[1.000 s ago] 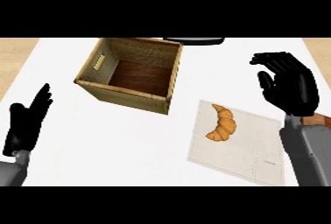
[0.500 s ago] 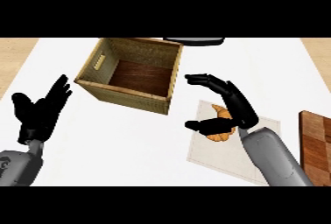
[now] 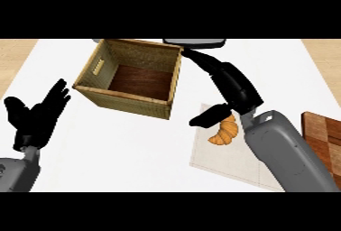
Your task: Pick the croissant from the placemat and place it in the basket
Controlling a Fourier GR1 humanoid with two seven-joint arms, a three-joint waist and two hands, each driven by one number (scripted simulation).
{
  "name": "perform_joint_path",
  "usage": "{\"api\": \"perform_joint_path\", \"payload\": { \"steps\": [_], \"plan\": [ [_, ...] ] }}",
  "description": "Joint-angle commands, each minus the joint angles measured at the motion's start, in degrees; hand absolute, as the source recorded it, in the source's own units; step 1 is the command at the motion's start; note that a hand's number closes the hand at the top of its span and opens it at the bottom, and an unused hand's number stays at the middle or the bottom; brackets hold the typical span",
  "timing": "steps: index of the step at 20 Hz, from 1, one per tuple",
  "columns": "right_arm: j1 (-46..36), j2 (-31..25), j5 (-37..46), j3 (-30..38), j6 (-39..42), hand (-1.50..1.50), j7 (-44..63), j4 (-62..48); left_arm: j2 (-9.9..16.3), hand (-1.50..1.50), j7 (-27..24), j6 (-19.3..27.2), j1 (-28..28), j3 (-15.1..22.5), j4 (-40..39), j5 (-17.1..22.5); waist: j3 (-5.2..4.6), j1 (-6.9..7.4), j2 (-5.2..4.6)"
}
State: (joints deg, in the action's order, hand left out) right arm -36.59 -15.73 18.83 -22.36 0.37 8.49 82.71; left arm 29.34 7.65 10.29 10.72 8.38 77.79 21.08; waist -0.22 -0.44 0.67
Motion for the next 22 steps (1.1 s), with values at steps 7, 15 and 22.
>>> {"api": "perform_joint_path", "payload": {
  "steps": [7, 15, 22],
  "plan": [
    [-15.91, -11.95, 3.27, 3.57, 21.34, -1.5, 32.28, 3.14, -2.13, 0.0, -1.45, 0.94, 0.05, 0.29, -1.59, -1.91, 0.08, -0.39, -0.16],
    [-13.15, -18.84, -17.1, 13.47, 43.07, -1.5, 37.37, 7.29, -1.91, 0.0, -1.52, 0.13, -0.71, -0.83, -0.55, -3.04, 0.18, -0.47, -0.29],
    [-2.97, -20.6, -25.08, 21.98, 43.68, -1.5, 36.15, 14.7, -1.49, 0.0, 2.94, -1.71, 0.54, -3.68, 2.19, -2.2, 0.23, 0.02, -0.46]
  ]
}}
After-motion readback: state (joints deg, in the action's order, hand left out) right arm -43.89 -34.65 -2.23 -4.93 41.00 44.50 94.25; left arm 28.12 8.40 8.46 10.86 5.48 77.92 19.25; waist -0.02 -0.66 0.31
